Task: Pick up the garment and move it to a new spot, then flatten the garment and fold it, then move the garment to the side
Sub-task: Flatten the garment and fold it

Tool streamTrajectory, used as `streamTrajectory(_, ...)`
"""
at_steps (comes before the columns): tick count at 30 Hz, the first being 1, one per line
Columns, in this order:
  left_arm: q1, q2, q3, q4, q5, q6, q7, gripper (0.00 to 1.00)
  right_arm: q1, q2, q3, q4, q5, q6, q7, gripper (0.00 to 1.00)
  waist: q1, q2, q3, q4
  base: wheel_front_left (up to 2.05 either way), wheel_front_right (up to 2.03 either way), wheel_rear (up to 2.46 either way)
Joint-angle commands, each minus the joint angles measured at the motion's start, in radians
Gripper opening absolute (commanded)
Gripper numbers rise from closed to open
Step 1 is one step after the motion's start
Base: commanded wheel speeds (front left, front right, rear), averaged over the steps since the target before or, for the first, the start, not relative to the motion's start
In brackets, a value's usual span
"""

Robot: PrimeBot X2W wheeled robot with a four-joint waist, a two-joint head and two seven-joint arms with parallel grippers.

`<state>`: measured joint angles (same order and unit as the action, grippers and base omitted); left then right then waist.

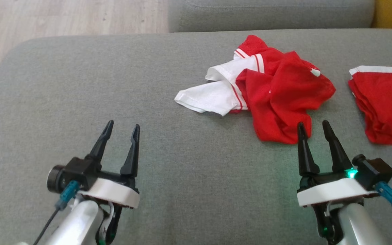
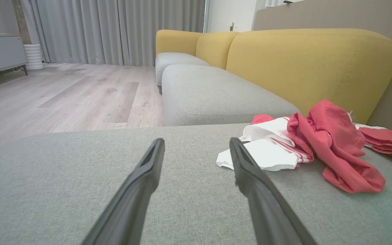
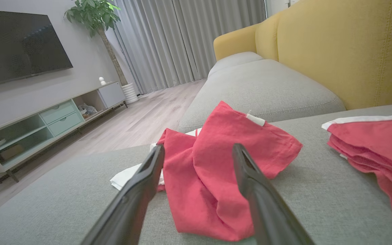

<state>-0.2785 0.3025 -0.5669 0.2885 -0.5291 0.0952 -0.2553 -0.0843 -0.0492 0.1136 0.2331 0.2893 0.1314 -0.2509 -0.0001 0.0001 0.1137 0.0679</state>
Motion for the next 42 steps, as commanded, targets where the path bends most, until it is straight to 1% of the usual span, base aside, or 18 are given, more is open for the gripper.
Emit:
streamTrajectory(1,-0.055,0.011,0.050,-0.013,0.012,-0.008,-0.006,1.00,-0.020,-0.001,0.027,-0.030,-0.001,-0.001,-0.011,1.00,0.0001,-0.0001,0.008,-0.011,0.00,0.00,0.00)
streamTrajectory(5,-0.111,0.001,0.041,0.050,0.017,-0.032,0.006,1.00,-0.033,-0.001,0.038,-0.039,0.001,-0.001,-0.011,1.00,0.0001,-0.0001,0.036,-0.040,0.00,0.00,0.00)
streamTrajectory(9,-0.195,-0.018,0.016,0.134,0.011,-0.056,0.094,1.00,-0.047,-0.001,0.052,-0.050,0.005,-0.001,-0.011,1.00,0.0001,-0.0001,0.081,-0.076,0.00,0.00,0.00)
streamTrajectory(13,-0.299,-0.049,-0.003,0.215,0.001,-0.079,0.181,1.00,-0.064,-0.001,0.061,-0.062,0.006,-0.001,-0.011,1.00,0.0001,-0.0001,0.133,-0.107,0.00,0.00,0.00)
streamTrajectory(20,-0.464,-0.092,-0.026,0.405,0.011,-0.081,0.291,1.00,-0.088,-0.001,0.081,-0.068,-0.004,-0.001,-0.011,1.00,0.0001,-0.0001,0.191,-0.153,0.00,0.00,0.00)
streamTrajectory(25,-0.539,-0.102,-0.025,0.521,0.011,-0.076,0.320,1.00,-0.101,-0.001,0.082,-0.077,-0.001,-0.001,-0.011,1.00,0.0001,-0.0001,0.216,-0.186,0.00,0.00,0.00)
streamTrajectory(28,-0.556,-0.107,-0.028,0.557,0.007,-0.086,0.330,1.00,-0.101,-0.001,0.082,-0.079,0.002,-0.001,-0.011,1.00,0.0001,-0.0001,0.221,-0.194,0.00,0.00,0.00)
streamTrajectory(32,-0.571,-0.118,-0.043,0.620,0.000,-0.115,0.361,1.00,-0.097,-0.001,0.081,-0.081,0.005,-0.001,-0.011,1.00,0.0001,-0.0001,0.223,-0.200,0.00,0.00,0.00)
streamTrajectory(33,-0.572,-0.123,-0.047,0.632,-0.003,-0.124,0.369,0.84,-0.097,-0.001,0.079,-0.081,0.006,-0.001,-0.011,1.00,0.0001,-0.0001,0.223,-0.200,0.00,0.00,0.00)
streamTrajectory(34,-0.573,-0.127,-0.051,0.641,-0.004,-0.133,0.372,0.46,-0.097,-0.001,0.076,-0.080,0.007,-0.001,-0.011,1.00,0.0001,-0.0001,0.222,-0.199,0.00,0.00,0.00)
streamTrajectory(35,-0.574,-0.131,-0.054,0.648,-0.006,-0.140,0.370,0.00,-0.098,-0.001,0.073,-0.079,0.007,-0.001,-0.011,1.00,0.0001,-0.0001,0.219,-0.197,0.00,0.00,0.00)
streamTrajectory(36,-0.572,-0.141,-0.062,0.661,-0.009,-0.153,0.368,0.00,-0.099,-0.001,0.066,-0.077,0.008,-0.001,-0.011,1.00,0.0001,-0.0001,0.210,-0.189,0.00,0.00,0.00)
streamTrajectory(38,-0.569,-0.150,-0.061,0.668,-0.016,-0.161,0.351,0.00,-0.100,-0.001,0.062,-0.074,0.007,-0.001,-0.011,1.00,0.0001,-0.0001,0.198,-0.178,0.00,0.00,0.00)
streamTrajectory(42,-0.567,-0.156,-0.045,0.674,-0.027,-0.156,0.278,0.00,-0.096,-0.001,0.054,-0.067,0.002,-0.001,-0.011,1.00,0.0001,-0.0001,0.165,-0.147,0.00,0.00,0.00)
